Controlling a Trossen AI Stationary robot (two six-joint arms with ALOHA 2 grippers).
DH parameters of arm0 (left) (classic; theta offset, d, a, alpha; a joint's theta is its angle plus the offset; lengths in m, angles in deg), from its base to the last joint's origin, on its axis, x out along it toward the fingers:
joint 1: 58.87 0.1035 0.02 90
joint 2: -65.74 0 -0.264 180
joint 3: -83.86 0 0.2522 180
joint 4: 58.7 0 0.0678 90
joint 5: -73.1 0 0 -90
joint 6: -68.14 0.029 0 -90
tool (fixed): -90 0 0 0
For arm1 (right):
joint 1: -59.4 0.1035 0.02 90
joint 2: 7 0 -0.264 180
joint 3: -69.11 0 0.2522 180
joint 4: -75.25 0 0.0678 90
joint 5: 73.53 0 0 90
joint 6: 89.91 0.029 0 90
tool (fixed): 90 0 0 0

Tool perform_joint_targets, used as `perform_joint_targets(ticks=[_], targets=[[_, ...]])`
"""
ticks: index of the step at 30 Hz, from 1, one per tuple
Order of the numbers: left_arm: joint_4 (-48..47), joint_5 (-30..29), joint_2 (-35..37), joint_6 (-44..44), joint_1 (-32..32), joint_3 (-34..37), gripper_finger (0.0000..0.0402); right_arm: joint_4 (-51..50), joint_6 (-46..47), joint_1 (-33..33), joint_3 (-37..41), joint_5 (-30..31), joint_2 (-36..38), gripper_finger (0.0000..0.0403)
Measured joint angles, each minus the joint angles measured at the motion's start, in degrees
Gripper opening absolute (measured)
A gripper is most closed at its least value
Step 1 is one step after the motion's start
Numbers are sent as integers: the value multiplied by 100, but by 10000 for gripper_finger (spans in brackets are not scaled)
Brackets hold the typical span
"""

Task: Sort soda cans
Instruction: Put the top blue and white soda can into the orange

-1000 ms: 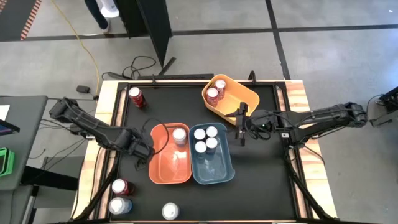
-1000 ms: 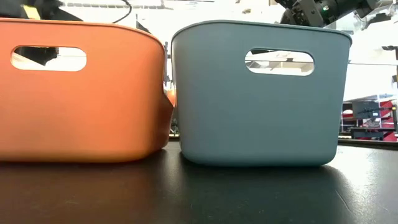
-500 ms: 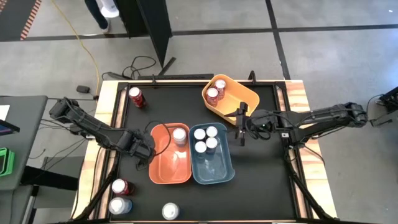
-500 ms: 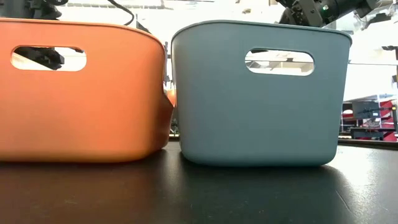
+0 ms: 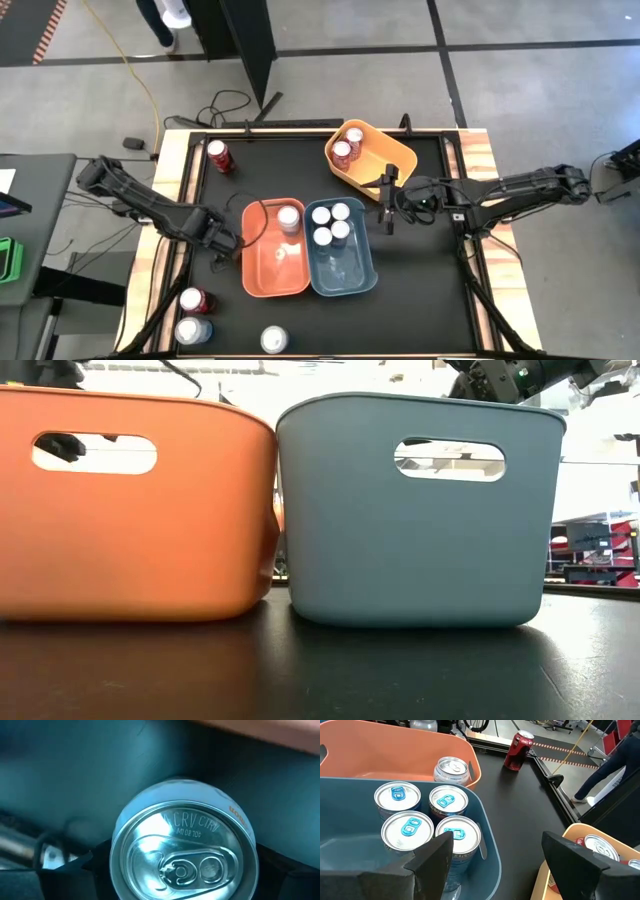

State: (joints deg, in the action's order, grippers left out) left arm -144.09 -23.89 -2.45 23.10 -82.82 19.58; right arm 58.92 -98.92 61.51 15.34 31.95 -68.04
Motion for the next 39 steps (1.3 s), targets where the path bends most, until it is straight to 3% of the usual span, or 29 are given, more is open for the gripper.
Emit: perform_joint_targets(ticks=[9,17,22,39], targets=[[-802,-292,680,-720,1,-773,291,2,2,0,0,0,0,323],[-899,-1305,736,-727,4,-2058,291,4,13,0,0,0,0,323],[-633,-1886,408,-232,291,-2499,291,28,13,0,0,0,0,323],[-296,-640,-1442,1818,1982,-2500,291,90,-48,0,-2,1,-1,323]])
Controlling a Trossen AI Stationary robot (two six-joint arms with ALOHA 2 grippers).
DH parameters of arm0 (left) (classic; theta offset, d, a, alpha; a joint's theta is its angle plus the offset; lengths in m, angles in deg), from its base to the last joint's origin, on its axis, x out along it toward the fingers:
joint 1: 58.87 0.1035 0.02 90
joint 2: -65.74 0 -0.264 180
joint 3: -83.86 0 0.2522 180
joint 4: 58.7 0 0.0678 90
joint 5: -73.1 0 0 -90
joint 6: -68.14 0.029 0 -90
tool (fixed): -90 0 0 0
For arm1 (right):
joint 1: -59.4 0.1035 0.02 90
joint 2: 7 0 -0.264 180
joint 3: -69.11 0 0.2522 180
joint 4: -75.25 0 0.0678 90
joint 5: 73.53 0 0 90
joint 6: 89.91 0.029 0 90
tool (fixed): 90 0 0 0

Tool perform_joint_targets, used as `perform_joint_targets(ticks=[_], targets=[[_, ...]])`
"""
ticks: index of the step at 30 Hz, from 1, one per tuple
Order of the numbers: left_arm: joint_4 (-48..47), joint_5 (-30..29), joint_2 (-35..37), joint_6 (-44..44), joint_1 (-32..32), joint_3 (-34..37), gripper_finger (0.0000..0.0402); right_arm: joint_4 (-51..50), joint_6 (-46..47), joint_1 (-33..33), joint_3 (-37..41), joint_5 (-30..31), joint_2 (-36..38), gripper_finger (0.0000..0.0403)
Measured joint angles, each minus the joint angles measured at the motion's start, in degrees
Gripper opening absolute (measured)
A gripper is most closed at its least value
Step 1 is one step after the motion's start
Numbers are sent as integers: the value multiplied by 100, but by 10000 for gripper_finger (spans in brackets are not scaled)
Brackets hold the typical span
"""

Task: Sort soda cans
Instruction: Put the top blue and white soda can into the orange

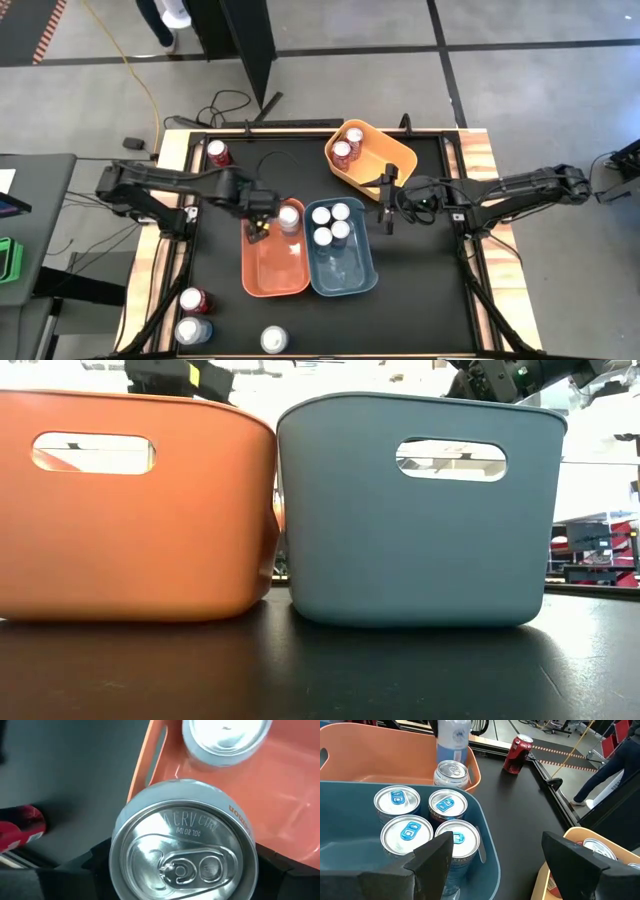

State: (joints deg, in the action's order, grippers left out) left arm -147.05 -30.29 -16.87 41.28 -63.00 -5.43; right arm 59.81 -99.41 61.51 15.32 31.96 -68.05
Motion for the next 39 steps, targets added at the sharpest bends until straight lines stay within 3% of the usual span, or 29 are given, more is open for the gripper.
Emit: perform_joint_targets(ticks=[12,32,39], targets=[[497,329,-392,591,558,306,291,0,-66,0,0,1,-1,323],[1522,529,-392,475,585,1163,291,0,-93,0,0,1,0,323],[1605,535,-390,477,585,1178,344,0,-106,0,0,-1,-1,323]])
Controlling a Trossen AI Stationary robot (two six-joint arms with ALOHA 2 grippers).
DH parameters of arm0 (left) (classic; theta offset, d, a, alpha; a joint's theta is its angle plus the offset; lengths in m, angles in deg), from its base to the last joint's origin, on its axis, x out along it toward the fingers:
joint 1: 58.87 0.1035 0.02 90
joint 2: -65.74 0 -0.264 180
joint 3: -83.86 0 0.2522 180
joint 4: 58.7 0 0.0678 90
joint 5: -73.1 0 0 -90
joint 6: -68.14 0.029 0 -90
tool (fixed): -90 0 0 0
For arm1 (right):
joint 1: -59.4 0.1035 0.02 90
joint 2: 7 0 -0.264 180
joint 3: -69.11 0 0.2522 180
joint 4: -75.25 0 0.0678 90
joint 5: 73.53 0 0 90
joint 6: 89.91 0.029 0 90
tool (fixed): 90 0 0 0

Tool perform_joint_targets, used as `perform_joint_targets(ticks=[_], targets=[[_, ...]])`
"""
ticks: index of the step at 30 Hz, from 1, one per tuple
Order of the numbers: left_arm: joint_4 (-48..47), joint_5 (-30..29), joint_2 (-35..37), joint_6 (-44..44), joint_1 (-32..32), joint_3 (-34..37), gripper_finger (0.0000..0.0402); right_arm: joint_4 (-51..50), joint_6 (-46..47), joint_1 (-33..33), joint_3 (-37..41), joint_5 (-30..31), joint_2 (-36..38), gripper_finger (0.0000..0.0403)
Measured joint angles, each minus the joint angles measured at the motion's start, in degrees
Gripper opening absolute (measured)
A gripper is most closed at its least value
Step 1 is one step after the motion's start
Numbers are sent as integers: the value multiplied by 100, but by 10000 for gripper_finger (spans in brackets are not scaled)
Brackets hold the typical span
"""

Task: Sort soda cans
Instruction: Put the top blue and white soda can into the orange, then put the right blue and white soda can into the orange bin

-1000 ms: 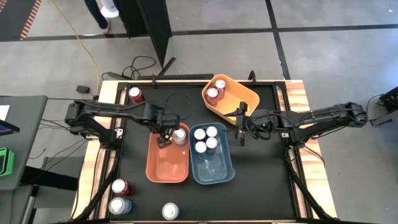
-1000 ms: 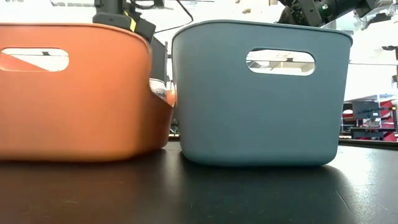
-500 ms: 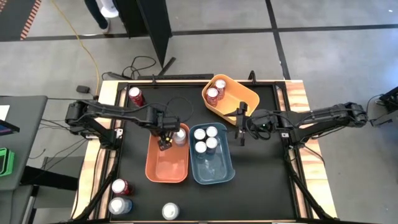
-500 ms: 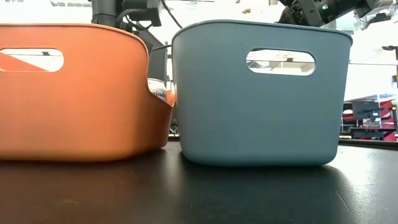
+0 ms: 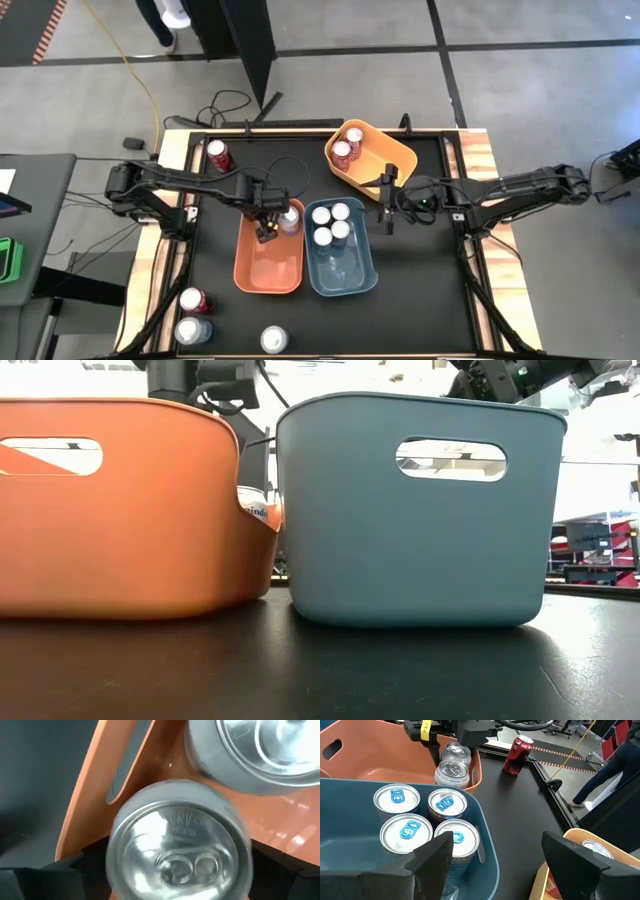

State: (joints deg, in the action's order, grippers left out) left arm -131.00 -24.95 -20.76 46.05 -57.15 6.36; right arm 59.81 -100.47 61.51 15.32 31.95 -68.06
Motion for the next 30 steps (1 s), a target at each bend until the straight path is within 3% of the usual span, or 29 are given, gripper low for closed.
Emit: perform_joint_targets(ticks=[10,22,30], targets=[[69,-12,9,0,-78,-183,357,0,1,0,0,0,2,323],[-1399,-340,8,-361,-282,-1078,359,-2,5,2,0,1,1,323],[-1787,-743,7,-869,-826,-1475,359,-47,15,2,0,2,1,323]])
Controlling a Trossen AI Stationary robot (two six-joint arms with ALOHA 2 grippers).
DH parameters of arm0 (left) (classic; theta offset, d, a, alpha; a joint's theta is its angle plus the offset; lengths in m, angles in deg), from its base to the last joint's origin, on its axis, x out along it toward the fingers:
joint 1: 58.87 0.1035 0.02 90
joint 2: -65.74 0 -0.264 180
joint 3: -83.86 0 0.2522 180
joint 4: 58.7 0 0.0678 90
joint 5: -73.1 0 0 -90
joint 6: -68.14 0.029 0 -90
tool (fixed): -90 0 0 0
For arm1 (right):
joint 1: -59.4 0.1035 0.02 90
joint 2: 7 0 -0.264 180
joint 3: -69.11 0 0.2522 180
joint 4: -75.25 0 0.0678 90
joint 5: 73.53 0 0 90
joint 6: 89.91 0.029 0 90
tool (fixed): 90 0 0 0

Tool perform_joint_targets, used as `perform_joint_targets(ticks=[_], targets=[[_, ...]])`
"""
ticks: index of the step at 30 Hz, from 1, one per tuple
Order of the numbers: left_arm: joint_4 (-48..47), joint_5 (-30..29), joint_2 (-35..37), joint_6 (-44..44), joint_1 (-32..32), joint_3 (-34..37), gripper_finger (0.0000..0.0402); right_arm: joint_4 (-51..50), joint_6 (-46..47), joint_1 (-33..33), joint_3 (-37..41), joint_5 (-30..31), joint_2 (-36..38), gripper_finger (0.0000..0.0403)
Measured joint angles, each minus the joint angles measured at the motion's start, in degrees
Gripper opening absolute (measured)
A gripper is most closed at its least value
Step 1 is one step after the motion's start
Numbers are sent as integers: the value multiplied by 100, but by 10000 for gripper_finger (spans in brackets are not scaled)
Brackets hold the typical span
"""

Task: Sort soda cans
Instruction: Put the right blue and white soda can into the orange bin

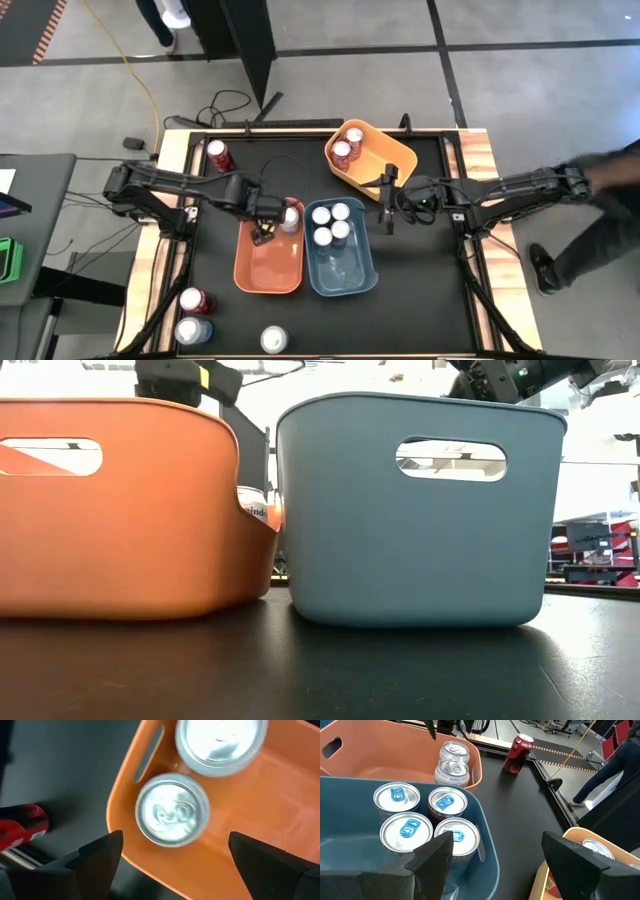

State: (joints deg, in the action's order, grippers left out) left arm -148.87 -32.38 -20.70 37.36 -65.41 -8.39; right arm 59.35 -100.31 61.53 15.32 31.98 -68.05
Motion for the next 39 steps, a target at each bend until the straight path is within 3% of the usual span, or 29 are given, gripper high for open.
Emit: perform_joint_targets(ticks=[5,11,18,22,26,32,39], targets=[[-453,-115,47,-478,-555,-179,359,-70,1,0,0,-2,-1,323],[-121,-242,480,-1151,-1470,-291,359,-47,-1,36,0,0,-1,323],[531,-1718,635,-1839,-2768,-286,359,-14,-3,267,-248,-39,-1,323],[1048,-2049,348,-1612,-3195,-163,359,206,-14,435,-359,-56,-1,323],[1427,-2039,-46,-1470,-3366,-8,359,307,193,597,-469,-55,-1,323],[1478,-1521,-633,-1301,-3419,46,359,-7,879,1184,-481,-55,-19,323],[2337,-755,-684,-1099,-3300,37,359,429,603,2076,-481,-55,-7,323]])
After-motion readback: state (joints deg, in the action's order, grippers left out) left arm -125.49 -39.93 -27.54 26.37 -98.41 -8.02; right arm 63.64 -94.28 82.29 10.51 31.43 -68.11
